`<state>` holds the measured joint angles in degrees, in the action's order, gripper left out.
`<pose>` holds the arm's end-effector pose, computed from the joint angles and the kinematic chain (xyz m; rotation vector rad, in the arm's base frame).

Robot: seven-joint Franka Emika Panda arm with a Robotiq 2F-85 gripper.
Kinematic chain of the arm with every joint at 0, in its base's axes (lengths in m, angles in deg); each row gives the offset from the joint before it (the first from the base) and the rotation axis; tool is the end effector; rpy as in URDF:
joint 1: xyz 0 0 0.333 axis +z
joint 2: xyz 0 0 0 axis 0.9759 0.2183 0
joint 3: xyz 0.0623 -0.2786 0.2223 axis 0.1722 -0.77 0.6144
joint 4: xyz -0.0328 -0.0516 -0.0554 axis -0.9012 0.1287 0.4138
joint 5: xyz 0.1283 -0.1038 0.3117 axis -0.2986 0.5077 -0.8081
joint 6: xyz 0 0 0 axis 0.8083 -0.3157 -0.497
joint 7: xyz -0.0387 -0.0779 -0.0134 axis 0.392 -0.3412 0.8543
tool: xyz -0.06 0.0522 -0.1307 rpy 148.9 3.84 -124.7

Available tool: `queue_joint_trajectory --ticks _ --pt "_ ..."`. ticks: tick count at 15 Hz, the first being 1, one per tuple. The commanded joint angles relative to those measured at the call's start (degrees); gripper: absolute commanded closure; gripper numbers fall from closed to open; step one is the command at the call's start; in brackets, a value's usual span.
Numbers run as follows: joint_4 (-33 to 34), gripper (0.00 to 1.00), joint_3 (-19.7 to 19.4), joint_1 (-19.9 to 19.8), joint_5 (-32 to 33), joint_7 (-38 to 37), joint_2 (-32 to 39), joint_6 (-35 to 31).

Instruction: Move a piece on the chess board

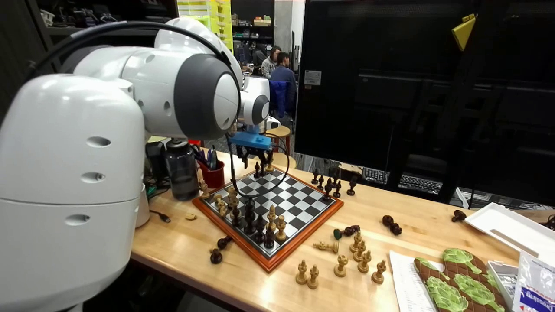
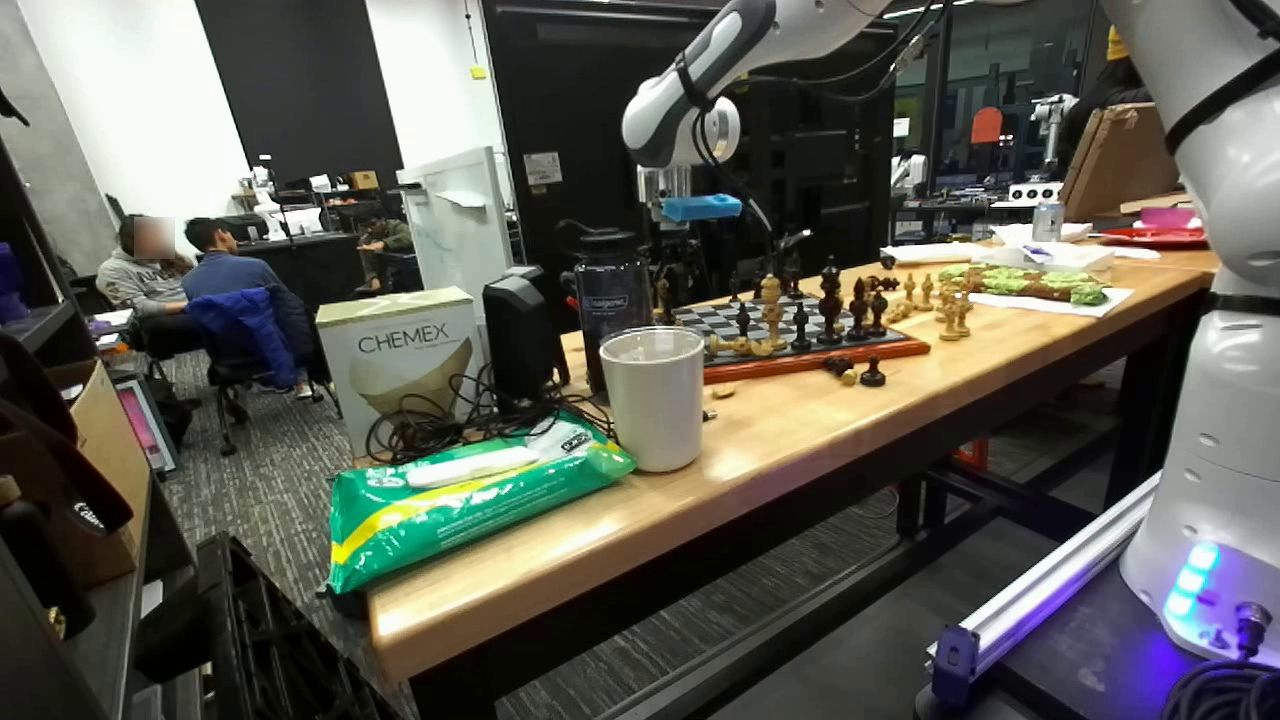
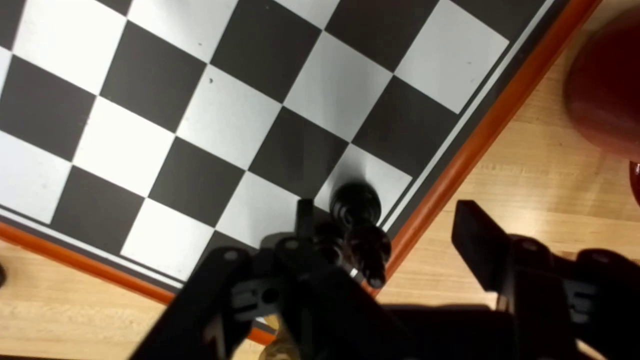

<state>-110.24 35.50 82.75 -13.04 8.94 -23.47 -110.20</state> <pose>0.6736 0.1026 0.3707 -3.0949 -0.2157 -0.0713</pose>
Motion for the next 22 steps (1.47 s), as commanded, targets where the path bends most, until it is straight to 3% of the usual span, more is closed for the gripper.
queue_joint_trajectory --ticks 1,6,8,22 --pt "1.24 0.61 0.37 -0.36 -0.83 1.10 0.24 1.29" --pt "0.90 0.99 0.23 -0.27 -0.58 0.88 -0.11 1.37" --pt "0.37 0.94 0.17 -0.19 -0.44 0.69 -0.63 1.32" --pt "-1.37 0.94 -0.23 0.63 1.12 -0.19 -5.03 2.85"
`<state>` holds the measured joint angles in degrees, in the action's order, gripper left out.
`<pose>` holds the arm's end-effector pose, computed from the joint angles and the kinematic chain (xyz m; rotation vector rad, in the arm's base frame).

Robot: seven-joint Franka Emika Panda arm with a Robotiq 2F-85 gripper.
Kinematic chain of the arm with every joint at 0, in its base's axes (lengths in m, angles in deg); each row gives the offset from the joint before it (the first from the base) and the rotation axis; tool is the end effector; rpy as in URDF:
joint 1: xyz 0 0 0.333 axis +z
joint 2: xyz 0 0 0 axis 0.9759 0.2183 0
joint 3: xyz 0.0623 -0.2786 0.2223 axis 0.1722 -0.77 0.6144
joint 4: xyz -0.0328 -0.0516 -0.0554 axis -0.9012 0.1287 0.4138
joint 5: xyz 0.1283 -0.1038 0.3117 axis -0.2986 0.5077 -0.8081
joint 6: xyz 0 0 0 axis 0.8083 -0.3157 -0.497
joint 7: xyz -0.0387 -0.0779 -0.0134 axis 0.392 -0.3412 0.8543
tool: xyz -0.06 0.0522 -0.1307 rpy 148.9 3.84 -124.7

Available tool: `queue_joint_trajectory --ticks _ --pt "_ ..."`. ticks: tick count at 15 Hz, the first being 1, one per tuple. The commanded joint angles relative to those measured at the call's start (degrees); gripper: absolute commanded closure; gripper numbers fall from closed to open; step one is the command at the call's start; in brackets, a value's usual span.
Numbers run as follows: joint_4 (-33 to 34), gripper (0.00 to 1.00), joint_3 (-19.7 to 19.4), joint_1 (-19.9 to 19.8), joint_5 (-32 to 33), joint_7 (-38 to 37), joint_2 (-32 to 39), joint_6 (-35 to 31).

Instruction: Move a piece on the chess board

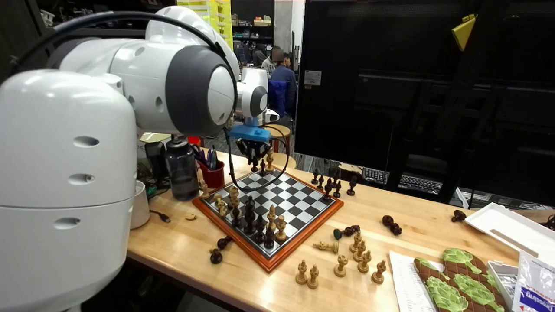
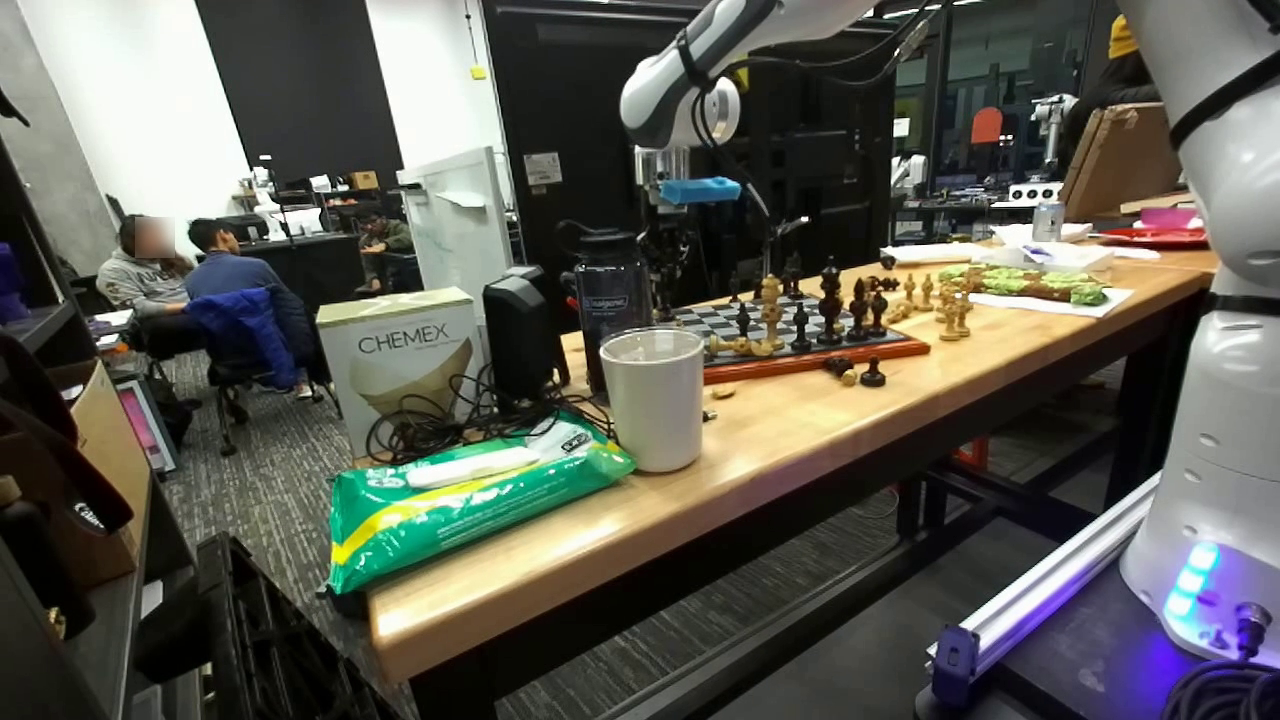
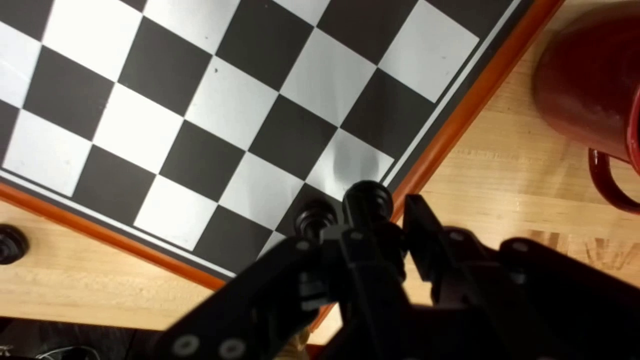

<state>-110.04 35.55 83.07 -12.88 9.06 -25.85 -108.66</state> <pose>0.6677 0.1060 0.3978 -3.0958 -0.2327 -0.0999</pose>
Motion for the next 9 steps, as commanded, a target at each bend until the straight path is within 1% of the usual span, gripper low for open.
queue_joint_trajectory --ticks 1,9 --pt "-1.58 0.94 -0.39 0.29 1.21 -0.44 -2.95 1.51" --pt "-1.41 0.94 -1.22 -0.28 2.15 -0.39 -4.19 2.88"
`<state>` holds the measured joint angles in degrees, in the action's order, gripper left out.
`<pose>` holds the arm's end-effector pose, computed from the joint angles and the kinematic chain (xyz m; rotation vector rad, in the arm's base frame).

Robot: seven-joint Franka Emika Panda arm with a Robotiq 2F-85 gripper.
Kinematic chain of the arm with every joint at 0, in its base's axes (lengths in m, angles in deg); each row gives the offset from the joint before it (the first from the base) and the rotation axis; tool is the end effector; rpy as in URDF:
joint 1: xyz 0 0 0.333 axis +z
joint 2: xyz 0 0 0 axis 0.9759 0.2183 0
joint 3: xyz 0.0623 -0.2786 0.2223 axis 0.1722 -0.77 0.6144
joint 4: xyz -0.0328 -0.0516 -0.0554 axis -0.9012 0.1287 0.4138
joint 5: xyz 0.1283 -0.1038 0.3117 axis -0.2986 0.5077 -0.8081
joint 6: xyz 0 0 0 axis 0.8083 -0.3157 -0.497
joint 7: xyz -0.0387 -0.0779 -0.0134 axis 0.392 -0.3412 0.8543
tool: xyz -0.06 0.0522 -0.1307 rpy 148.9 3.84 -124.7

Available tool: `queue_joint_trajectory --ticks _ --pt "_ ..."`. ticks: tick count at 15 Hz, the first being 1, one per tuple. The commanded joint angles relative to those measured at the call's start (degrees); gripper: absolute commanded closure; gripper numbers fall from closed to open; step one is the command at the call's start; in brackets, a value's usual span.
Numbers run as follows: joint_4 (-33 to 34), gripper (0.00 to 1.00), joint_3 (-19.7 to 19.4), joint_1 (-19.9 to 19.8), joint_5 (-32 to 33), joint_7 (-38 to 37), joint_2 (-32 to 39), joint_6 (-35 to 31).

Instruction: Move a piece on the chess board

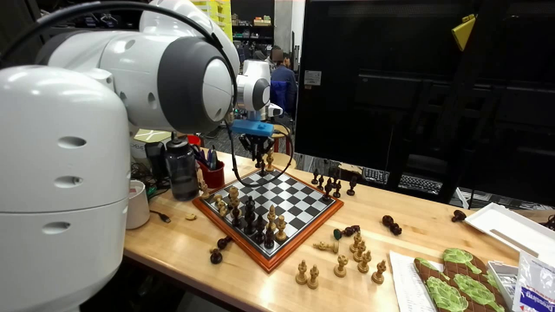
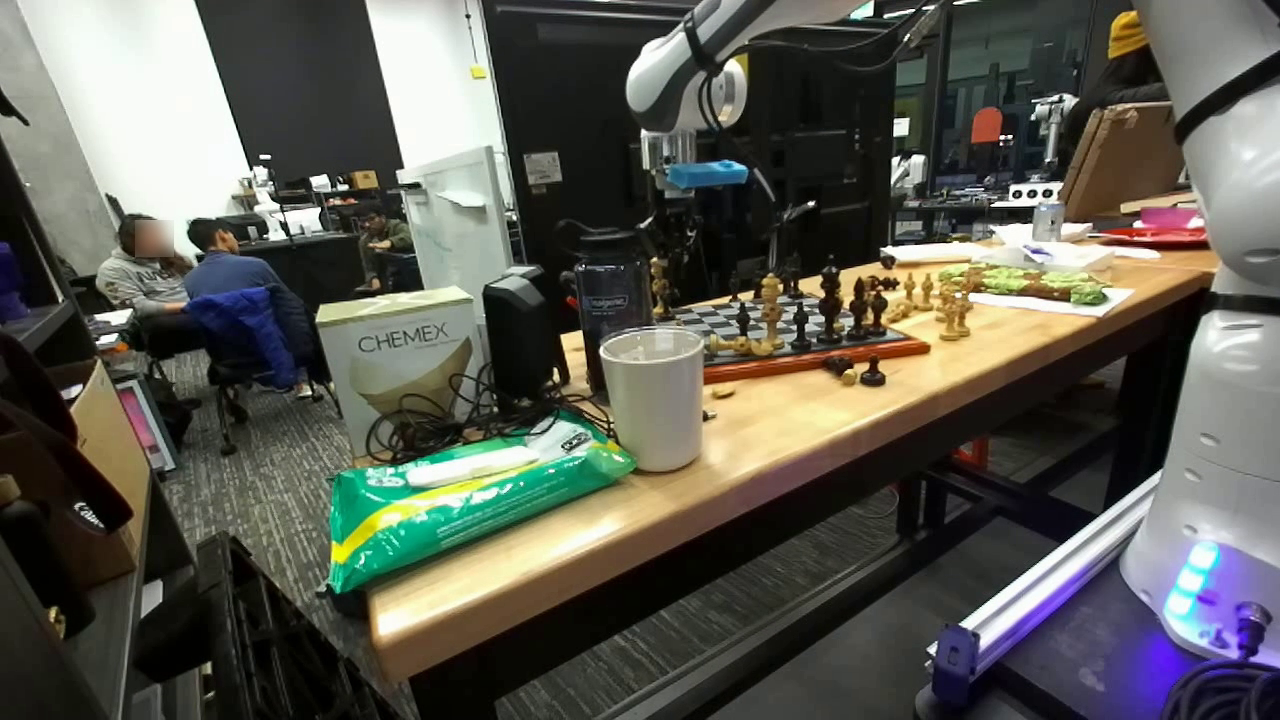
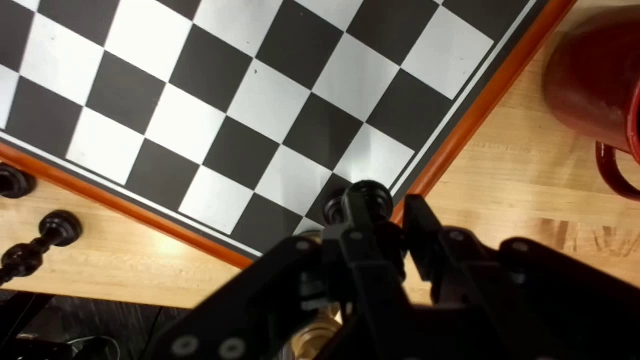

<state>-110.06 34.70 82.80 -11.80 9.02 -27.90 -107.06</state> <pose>0.6629 0.0918 0.4187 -3.1214 -0.2199 -0.1154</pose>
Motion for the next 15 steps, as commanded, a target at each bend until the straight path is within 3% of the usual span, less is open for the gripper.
queue_joint_trajectory --ticks 1,15 --pt "-1.43 0.94 -0.43 -0.11 1.00 -0.29 -2.24 1.35" --pt "-1.60 0.94 -0.96 -1.05 0.81 0.01 -1.92 1.71"
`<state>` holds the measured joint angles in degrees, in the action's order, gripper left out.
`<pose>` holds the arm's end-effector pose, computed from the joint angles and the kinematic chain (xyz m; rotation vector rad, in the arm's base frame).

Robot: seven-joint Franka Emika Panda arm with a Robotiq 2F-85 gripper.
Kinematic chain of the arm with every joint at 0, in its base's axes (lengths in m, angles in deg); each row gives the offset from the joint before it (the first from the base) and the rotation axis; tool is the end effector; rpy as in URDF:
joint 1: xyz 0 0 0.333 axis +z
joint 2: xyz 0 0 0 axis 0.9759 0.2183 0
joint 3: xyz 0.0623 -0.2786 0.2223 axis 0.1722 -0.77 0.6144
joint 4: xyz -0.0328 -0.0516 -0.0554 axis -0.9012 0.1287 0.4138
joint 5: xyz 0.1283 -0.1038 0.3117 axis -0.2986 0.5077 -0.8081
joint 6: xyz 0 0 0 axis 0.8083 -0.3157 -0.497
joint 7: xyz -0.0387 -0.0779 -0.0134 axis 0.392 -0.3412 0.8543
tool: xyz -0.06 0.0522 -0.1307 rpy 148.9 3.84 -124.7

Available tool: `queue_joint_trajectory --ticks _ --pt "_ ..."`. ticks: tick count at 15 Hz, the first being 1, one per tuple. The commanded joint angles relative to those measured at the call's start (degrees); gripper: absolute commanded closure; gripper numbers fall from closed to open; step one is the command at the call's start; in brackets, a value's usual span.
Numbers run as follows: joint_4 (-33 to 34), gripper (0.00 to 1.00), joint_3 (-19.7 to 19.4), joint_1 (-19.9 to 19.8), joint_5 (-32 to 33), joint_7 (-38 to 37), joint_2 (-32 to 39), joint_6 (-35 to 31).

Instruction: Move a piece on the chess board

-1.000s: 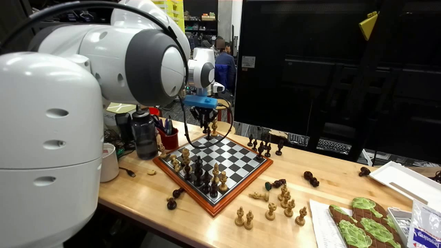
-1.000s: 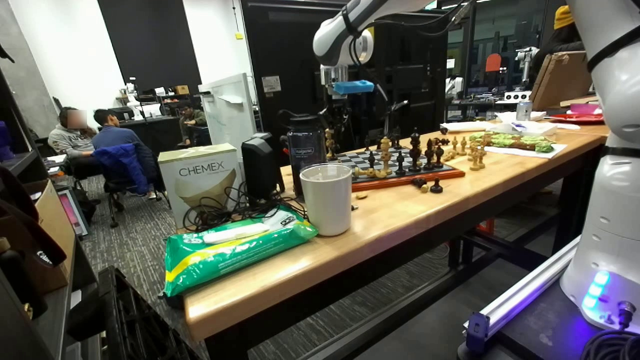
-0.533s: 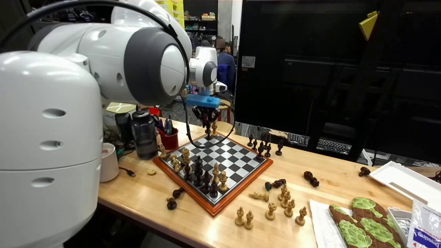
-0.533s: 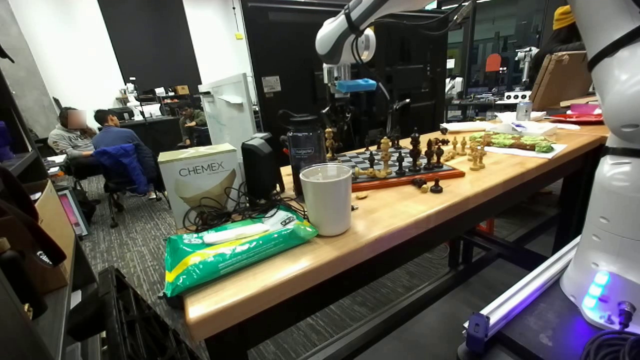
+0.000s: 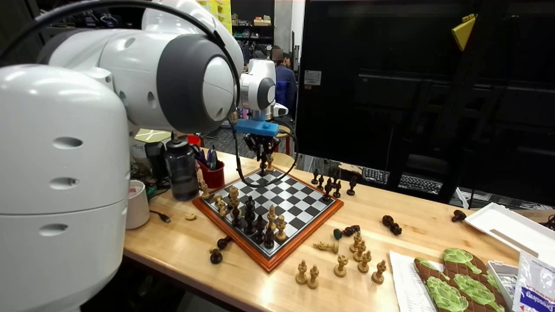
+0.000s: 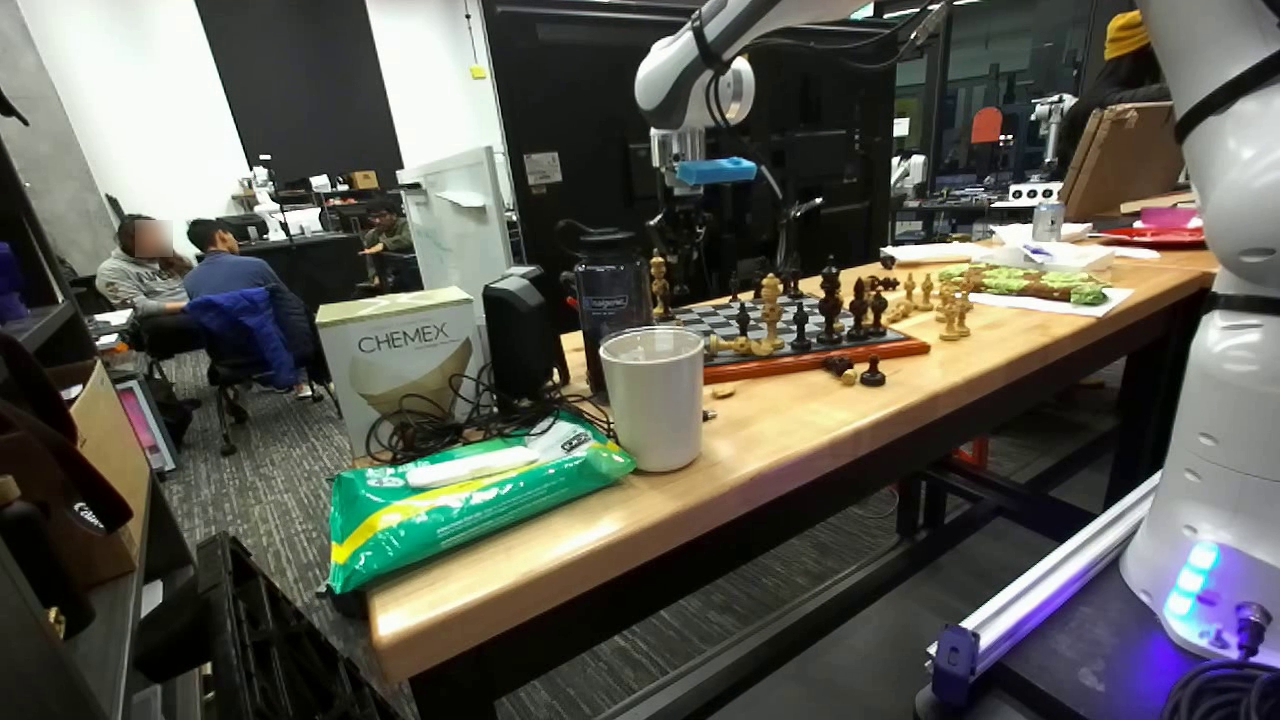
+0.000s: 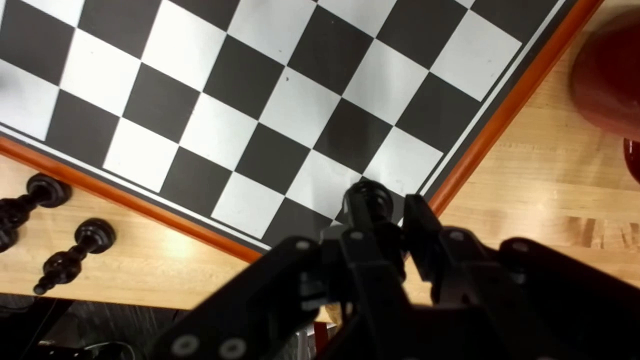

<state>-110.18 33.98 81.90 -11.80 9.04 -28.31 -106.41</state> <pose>0.6625 0.0739 0.4213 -3.1312 -0.1788 -0.1062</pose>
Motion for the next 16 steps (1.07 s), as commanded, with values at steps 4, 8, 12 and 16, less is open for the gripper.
queue_joint_trajectory --ticks 4,8,12,16 --pt "-2.49 0.94 -0.53 -0.47 0.64 -0.13 -1.44 1.12" --pt "-3.04 0.94 -0.36 -0.96 0.05 0.46 -0.93 0.73" --pt "-2.74 0.94 -0.22 -1.11 -0.16 0.81 -0.10 0.53" --pt "-1.63 0.94 -0.01 -1.35 -0.76 1.60 0.73 0.58"
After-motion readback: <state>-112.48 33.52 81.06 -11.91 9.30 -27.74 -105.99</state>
